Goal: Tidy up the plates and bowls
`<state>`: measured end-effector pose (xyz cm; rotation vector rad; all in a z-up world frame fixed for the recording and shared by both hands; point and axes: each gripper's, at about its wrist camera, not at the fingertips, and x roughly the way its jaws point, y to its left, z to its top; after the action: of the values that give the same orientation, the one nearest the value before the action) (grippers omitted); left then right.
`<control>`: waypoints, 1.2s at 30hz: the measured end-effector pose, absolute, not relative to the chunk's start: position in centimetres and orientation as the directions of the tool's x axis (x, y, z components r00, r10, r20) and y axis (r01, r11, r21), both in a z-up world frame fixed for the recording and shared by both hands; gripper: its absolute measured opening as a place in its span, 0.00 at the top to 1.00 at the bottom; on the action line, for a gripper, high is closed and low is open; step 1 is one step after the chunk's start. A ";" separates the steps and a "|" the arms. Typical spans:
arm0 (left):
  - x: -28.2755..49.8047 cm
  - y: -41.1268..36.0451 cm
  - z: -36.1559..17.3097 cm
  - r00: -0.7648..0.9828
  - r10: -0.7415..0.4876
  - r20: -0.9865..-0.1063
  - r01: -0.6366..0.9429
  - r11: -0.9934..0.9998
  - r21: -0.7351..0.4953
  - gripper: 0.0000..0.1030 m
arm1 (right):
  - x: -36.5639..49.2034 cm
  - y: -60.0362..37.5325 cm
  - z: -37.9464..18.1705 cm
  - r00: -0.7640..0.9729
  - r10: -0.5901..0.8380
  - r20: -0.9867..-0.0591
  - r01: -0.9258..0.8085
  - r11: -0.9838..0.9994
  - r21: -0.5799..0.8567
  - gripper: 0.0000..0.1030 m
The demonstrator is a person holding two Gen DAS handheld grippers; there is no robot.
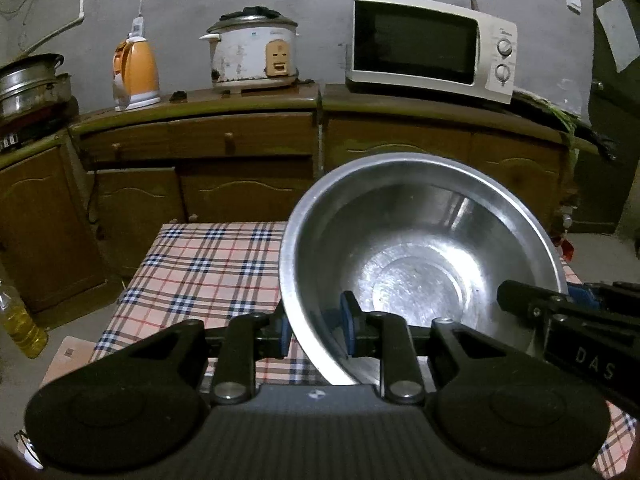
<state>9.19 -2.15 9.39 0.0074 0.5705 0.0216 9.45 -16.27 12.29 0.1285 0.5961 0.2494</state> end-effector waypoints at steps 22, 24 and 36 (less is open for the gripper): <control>7.1 -4.9 8.7 0.841 -0.040 -0.540 0.041 0.999 -0.009 0.75 | 6.5 -19.4 12.5 0.822 0.216 -0.527 -0.146 0.974 0.171 0.72; 7.1 -5.2 8.6 0.839 -0.045 -0.542 0.049 0.999 -0.007 0.74 | 6.2 -19.6 12.4 0.822 0.212 -0.529 -0.141 0.975 0.171 0.72; 6.4 -6.6 8.0 0.830 -0.081 -0.553 0.085 0.996 -0.017 0.74 | 5.0 -21.5 12.0 0.824 0.189 -0.534 -0.110 0.978 0.177 0.72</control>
<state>6.41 -6.59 8.01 0.0083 0.5858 -0.0880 5.01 -21.47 11.99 0.1405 0.5808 0.1592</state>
